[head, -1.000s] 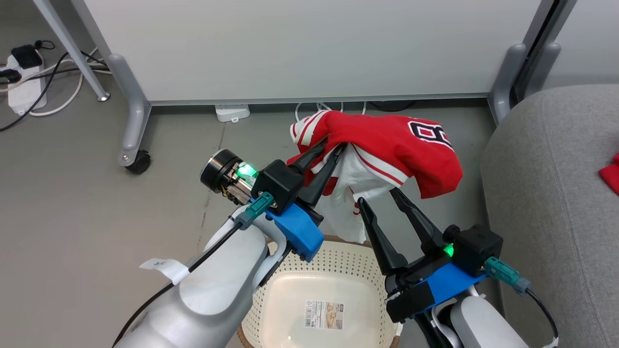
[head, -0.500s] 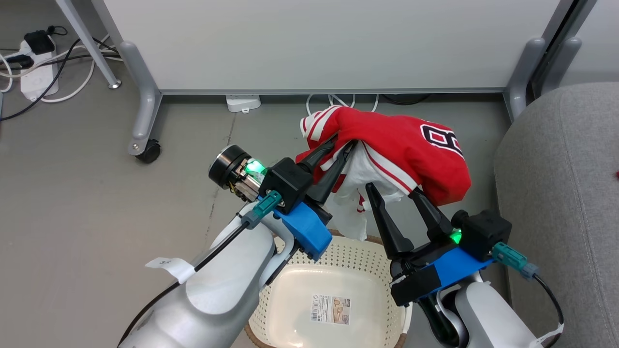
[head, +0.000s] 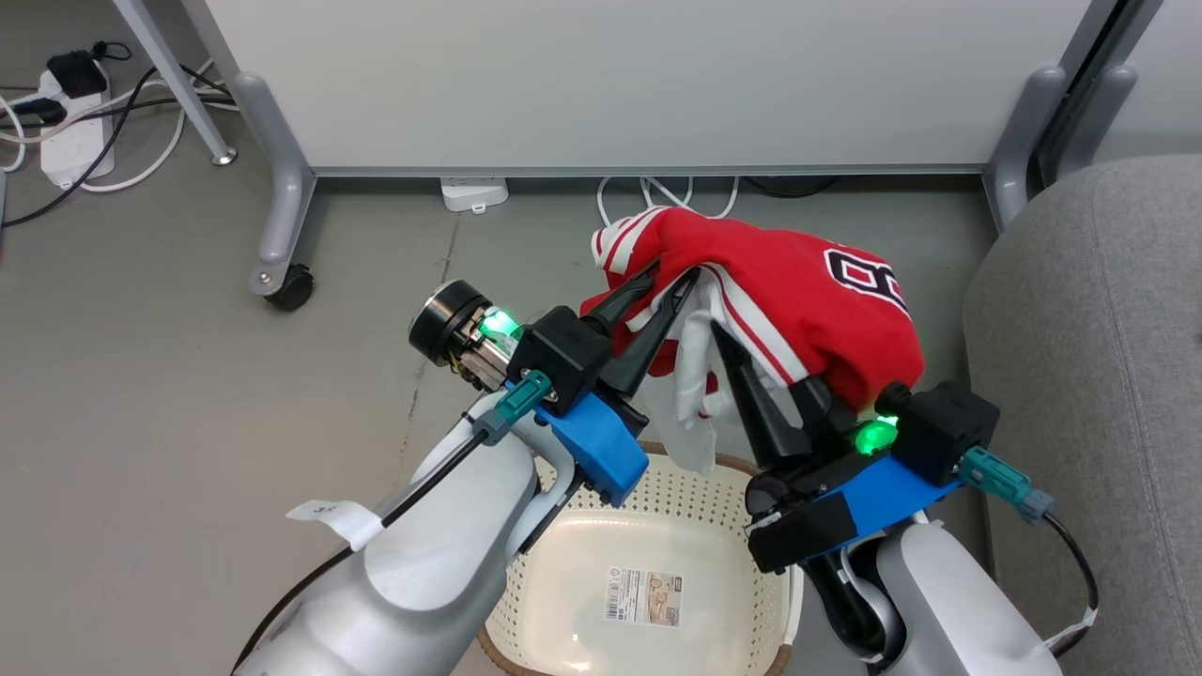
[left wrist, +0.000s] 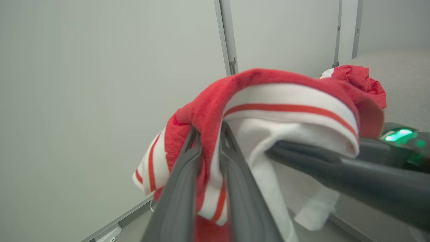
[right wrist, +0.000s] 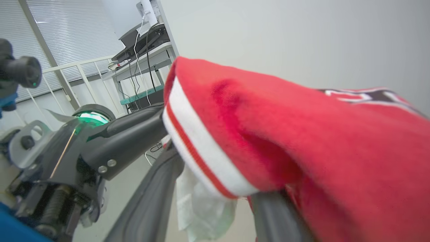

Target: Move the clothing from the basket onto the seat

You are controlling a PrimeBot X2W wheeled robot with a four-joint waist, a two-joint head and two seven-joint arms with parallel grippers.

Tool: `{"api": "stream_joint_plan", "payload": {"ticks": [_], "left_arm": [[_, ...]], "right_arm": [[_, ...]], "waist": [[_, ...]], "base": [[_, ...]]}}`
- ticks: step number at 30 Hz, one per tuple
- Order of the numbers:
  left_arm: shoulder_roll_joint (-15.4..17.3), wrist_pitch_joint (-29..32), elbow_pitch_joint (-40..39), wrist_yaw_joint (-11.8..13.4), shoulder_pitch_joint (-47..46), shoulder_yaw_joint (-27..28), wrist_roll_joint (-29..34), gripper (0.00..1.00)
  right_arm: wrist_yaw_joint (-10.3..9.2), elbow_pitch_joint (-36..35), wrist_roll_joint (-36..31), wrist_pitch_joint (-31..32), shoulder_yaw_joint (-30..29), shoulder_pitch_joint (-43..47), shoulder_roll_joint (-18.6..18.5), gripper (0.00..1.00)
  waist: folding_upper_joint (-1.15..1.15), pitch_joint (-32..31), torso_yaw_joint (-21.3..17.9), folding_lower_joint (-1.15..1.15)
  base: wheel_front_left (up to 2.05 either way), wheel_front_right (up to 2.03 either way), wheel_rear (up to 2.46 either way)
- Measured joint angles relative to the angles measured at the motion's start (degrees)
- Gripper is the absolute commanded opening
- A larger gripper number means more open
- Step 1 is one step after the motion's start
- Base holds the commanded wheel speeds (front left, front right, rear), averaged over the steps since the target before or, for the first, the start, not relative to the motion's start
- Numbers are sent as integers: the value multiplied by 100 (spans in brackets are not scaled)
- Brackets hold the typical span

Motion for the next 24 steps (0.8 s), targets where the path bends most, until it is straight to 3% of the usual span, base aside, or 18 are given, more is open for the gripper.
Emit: {"api": "stream_joint_plan", "payload": {"ticks": [21, 22, 23, 24], "left_arm": [[-19, 0, 48, -41, 10, 31, 49, 0], [-20, 0, 53, -42, 11, 37, 49, 43], [-22, 0, 59, -42, 13, 45, 51, 100], [-25, 0, 80, -42, 14, 54, 52, 100]], "right_arm": [[0, -37, -23, 0, 10, 21, 1, 0], [0, -37, -23, 0, 9, 21, 1, 0], [0, -37, -23, 0, 8, 21, 1, 0], [0, -37, -26, 0, 9, 21, 1, 0]], "waist": [[0, -68, -32, 0], [0, -70, -33, 0], [0, -72, -33, 0], [0, -76, -34, 0]], "base": [[0, 0, 0], [0, 0, 0], [0, 0, 0], [0, 0, 0]]}}
